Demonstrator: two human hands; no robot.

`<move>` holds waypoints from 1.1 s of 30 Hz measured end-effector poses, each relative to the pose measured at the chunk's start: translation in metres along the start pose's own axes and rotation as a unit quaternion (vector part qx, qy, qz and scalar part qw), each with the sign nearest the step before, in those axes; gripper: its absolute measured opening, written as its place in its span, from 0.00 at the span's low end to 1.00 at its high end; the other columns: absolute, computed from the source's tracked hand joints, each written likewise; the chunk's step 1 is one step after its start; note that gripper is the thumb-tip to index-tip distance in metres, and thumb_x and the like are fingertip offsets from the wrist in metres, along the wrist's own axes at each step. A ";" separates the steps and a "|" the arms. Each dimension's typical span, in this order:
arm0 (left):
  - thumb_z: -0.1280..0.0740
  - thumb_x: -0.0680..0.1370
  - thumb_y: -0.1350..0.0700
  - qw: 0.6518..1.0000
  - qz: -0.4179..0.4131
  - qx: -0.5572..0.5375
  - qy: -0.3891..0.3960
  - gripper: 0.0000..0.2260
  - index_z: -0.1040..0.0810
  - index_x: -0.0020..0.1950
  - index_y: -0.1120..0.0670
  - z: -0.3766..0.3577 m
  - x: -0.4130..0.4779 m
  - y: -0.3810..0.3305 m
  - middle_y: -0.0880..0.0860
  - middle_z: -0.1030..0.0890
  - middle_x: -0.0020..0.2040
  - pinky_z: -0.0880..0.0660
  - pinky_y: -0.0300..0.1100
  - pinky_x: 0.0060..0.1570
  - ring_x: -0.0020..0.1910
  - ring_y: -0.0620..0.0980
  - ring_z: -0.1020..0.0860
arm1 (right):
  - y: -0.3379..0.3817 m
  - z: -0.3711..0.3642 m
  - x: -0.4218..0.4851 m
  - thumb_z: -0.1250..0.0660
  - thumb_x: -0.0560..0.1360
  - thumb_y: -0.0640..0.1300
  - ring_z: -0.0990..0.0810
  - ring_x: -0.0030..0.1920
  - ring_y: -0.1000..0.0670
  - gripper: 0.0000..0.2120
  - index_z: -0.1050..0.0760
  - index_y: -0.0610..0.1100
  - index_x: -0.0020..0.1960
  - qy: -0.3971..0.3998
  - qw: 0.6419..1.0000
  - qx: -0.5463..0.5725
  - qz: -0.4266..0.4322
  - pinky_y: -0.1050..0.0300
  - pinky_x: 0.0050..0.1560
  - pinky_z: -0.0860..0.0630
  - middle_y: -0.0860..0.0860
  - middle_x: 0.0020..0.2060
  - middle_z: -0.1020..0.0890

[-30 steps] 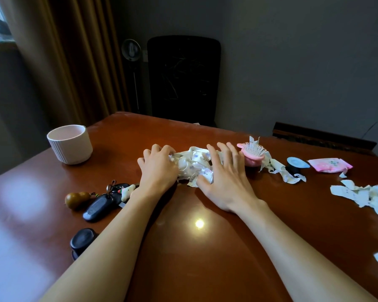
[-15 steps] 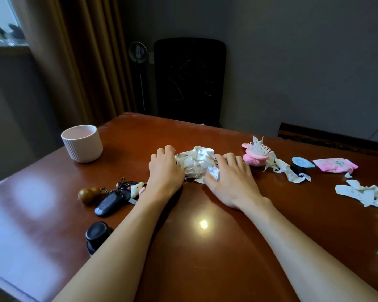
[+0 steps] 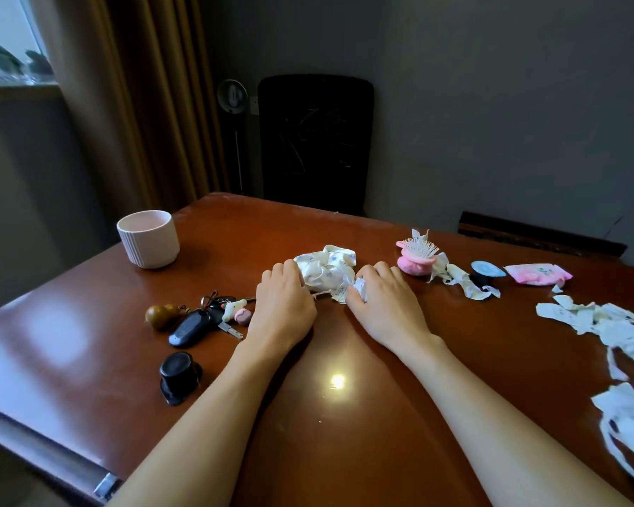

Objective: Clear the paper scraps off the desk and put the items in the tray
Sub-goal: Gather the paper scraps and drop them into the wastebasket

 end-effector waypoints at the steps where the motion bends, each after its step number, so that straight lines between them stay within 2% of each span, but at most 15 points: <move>1: 0.40 0.79 0.60 1.000 -0.015 0.005 0.001 0.04 0.31 0.53 0.54 0.000 -0.003 -0.002 0.54 0.27 0.52 0.32 0.46 0.52 0.49 0.52 0.32 | 0.000 0.001 -0.003 0.42 0.79 0.49 0.28 0.51 0.46 0.12 0.26 0.43 0.55 0.001 1.000 0.011 -0.003 0.52 0.54 0.31 0.47 0.50 0.24; 5: 0.41 0.79 0.59 0.998 -0.056 0.007 0.014 0.09 0.27 0.58 0.52 0.000 -0.011 -0.006 0.53 0.27 0.54 0.35 0.46 0.54 0.52 0.52 0.32 | 0.000 0.008 -0.014 0.40 0.80 0.49 0.27 0.53 0.47 0.11 0.26 0.44 0.57 0.003 0.999 0.053 -0.004 0.54 0.55 0.29 0.49 0.52 0.24; 8: 0.40 0.79 0.58 0.997 -0.068 0.007 0.028 0.10 0.25 0.58 0.49 -0.001 -0.015 -0.008 0.51 0.27 0.55 0.33 0.46 0.55 0.53 0.51 0.32 | 0.002 0.012 -0.022 0.39 0.79 0.48 0.26 0.54 0.49 0.10 0.26 0.46 0.58 0.004 0.997 0.080 0.002 0.54 0.54 0.28 0.50 0.53 0.24; 13: 0.40 0.79 0.58 0.994 -0.095 -0.011 0.045 0.10 0.24 0.58 0.49 0.001 -0.026 -0.012 0.50 0.28 0.52 0.32 0.45 0.53 0.52 0.50 0.32 | 0.006 0.017 -0.036 0.38 0.80 0.47 0.26 0.54 0.51 0.09 0.25 0.48 0.59 0.014 0.993 0.114 0.020 0.61 0.48 0.33 0.53 0.53 0.24; 18: 0.42 0.81 0.48 0.987 -0.134 -0.053 0.068 0.11 0.22 0.58 0.45 0.006 -0.038 -0.021 0.48 0.28 0.50 0.35 0.44 0.53 0.52 0.48 0.33 | 0.009 0.023 -0.043 0.35 0.78 0.46 0.25 0.50 0.52 0.08 0.23 0.48 0.57 -0.003 0.988 0.151 0.038 0.61 0.45 0.29 0.54 0.52 0.23; 21: 0.38 0.79 0.44 0.983 -0.168 -0.039 0.066 0.11 0.20 0.56 0.45 0.006 -0.043 -0.027 0.47 0.27 0.51 0.35 0.41 0.51 0.51 0.46 0.32 | 0.009 0.023 -0.043 0.33 0.77 0.47 0.23 0.49 0.52 0.08 0.22 0.48 0.56 -0.008 0.984 0.175 0.041 0.59 0.46 0.26 0.54 0.51 0.22; 24: 0.34 0.79 0.47 0.980 -0.187 -0.008 0.066 0.09 0.20 0.56 0.47 0.005 -0.044 -0.031 0.47 0.26 0.53 0.32 0.40 0.49 0.51 0.46 0.32 | 0.007 0.025 -0.043 0.33 0.77 0.45 0.24 0.48 0.54 0.08 0.22 0.48 0.56 -0.013 0.981 0.189 0.037 0.66 0.43 0.28 0.54 0.51 0.22; 27: 0.33 0.78 0.56 0.982 -0.173 -0.041 0.062 0.04 0.19 0.52 0.52 0.011 -0.044 -0.028 0.48 0.24 0.51 0.26 0.42 0.49 0.51 0.47 0.28 | 0.000 0.029 -0.043 0.34 0.78 0.43 0.23 0.47 0.57 0.07 0.21 0.48 0.55 -0.032 0.974 0.222 0.005 0.73 0.41 0.30 0.55 0.50 0.21; 30: 0.33 0.77 0.62 0.983 -0.164 -0.062 0.048 0.05 0.19 0.48 0.54 0.016 -0.045 -0.025 0.47 0.23 0.48 0.25 0.42 0.46 0.48 0.47 0.26 | -0.008 0.036 -0.042 0.34 0.78 0.43 0.22 0.46 0.57 0.06 0.20 0.48 0.53 -0.061 0.966 0.250 -0.027 0.75 0.40 0.31 0.54 0.48 0.19; 33: 0.33 0.77 0.64 0.984 -0.155 -0.076 0.043 0.05 0.19 0.48 0.56 0.018 -0.047 -0.024 0.49 0.22 0.48 0.26 0.37 0.45 0.47 0.47 0.25 | -0.010 0.040 -0.043 0.34 0.78 0.43 0.21 0.44 0.58 0.06 0.20 0.47 0.53 -0.076 0.961 0.263 -0.039 0.75 0.38 0.30 0.53 0.47 0.18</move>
Point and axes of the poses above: each hand's wrist, its own x-axis towards the middle knuckle, its own z-axis out of the back of the hand, y = z × x, the point moved 8 cm from there along x, towards the middle knuckle
